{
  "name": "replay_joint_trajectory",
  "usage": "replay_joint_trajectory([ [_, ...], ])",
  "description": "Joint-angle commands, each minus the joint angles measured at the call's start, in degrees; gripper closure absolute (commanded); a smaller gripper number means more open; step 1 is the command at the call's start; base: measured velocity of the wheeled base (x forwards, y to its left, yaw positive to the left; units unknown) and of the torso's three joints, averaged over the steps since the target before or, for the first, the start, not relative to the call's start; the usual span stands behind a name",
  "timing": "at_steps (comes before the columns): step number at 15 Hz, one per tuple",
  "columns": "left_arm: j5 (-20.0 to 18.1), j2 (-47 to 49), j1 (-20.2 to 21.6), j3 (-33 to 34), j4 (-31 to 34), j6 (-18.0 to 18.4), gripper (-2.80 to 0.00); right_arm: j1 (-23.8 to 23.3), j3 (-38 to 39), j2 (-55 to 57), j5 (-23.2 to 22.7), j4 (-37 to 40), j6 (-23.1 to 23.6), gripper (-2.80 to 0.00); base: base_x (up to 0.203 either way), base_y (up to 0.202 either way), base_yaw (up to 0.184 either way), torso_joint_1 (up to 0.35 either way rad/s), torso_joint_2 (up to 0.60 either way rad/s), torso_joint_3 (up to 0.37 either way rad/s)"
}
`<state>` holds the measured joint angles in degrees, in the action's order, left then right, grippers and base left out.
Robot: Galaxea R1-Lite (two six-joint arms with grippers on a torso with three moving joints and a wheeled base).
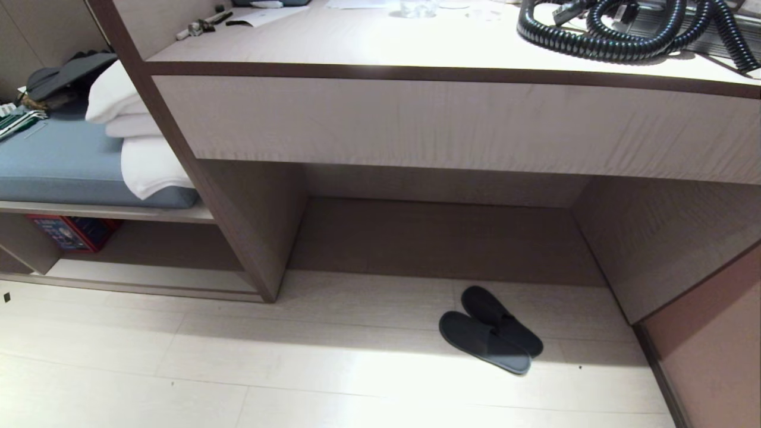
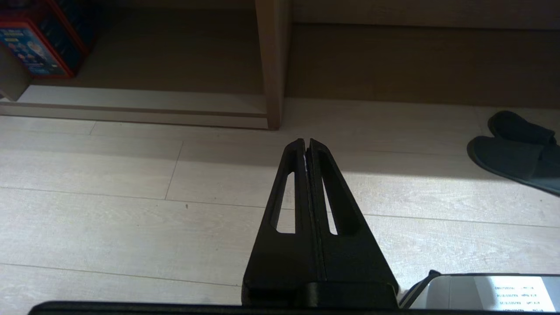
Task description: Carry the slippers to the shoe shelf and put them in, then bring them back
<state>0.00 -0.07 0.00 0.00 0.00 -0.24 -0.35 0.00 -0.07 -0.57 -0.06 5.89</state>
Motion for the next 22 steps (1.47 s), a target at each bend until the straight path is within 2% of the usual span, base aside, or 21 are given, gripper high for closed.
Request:
replay_joint_trajectory([
  [1,0.0,0.1,-0.1,0.0,0.0,0.0,0.0,0.0,0.0,0.1,0.0,0.0,0.0,0.0,0.0,0.0,0.0,0.003,0.0,0.189],
  [22,0.0,0.1,0.0,0.0,0.0,0.1,0.0,0.0,0.0,0.1,0.0,0.1,-0.2,0.0,0.0,0.0,0.0,0.003,0.0,0.203],
])
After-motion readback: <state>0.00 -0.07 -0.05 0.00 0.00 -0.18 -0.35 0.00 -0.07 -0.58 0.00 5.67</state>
